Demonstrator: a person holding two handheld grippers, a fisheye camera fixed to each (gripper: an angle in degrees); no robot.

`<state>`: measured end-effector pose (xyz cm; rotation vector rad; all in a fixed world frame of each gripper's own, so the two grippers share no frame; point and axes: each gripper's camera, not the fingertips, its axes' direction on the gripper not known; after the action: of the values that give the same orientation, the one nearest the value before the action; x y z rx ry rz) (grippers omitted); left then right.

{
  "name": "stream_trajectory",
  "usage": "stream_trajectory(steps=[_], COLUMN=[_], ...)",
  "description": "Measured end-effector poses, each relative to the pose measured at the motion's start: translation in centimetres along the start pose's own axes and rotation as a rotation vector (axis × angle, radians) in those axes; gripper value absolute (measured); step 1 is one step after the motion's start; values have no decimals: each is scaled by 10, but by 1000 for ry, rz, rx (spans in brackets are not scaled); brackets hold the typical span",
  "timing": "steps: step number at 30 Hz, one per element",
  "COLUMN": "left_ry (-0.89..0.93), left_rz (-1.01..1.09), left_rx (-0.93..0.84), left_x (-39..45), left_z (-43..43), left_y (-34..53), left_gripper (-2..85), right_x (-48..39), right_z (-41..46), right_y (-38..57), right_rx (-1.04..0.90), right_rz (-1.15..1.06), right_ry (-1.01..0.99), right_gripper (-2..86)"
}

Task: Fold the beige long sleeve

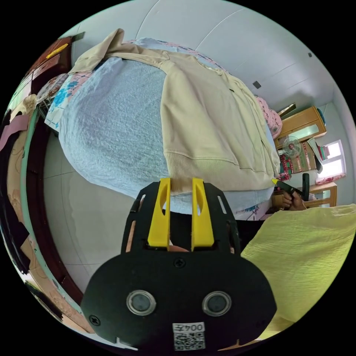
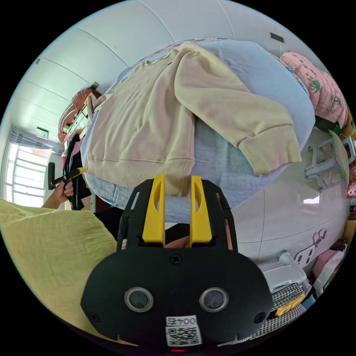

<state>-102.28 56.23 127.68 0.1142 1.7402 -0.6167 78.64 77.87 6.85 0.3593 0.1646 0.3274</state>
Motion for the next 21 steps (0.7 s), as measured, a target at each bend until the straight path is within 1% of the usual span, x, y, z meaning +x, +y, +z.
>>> stream_trajectory(steps=[2,5,9,12,15,17,20,21], left_ry=[-9,-46,-137,-223,-362,-501,-641,-655], left_rz=[0,-8,27,45,128,235,331,339], left_rx=[-18,-15,-3,-15,-38,-74,-150,-166], left_x=[7,17,42,69,104,134,157,158], left_z=[12,20,14,1,-7,-1,31,41], left_y=[4,8,9,9,9,11,14,16], left_gripper=[56,33,22,18,16,15,17,18], right_x=[-18,-36,-56,-83,-105,-111,-106,-105], right_z=[-3,-17,-49,-83,-118,-136,-136,-133], right_y=[-13,-28,-49,-68,-87,-102,-117,-119], right_rx=[-37,-34,-21,-31,-29,-35,-80,-91], right_rz=[-21,-33,-62,-107,-120,-85,-32,-23], right_ry=[23,56,63,129,176,185,191,193], right_gripper=[89,50,41,40,40,40,40,40])
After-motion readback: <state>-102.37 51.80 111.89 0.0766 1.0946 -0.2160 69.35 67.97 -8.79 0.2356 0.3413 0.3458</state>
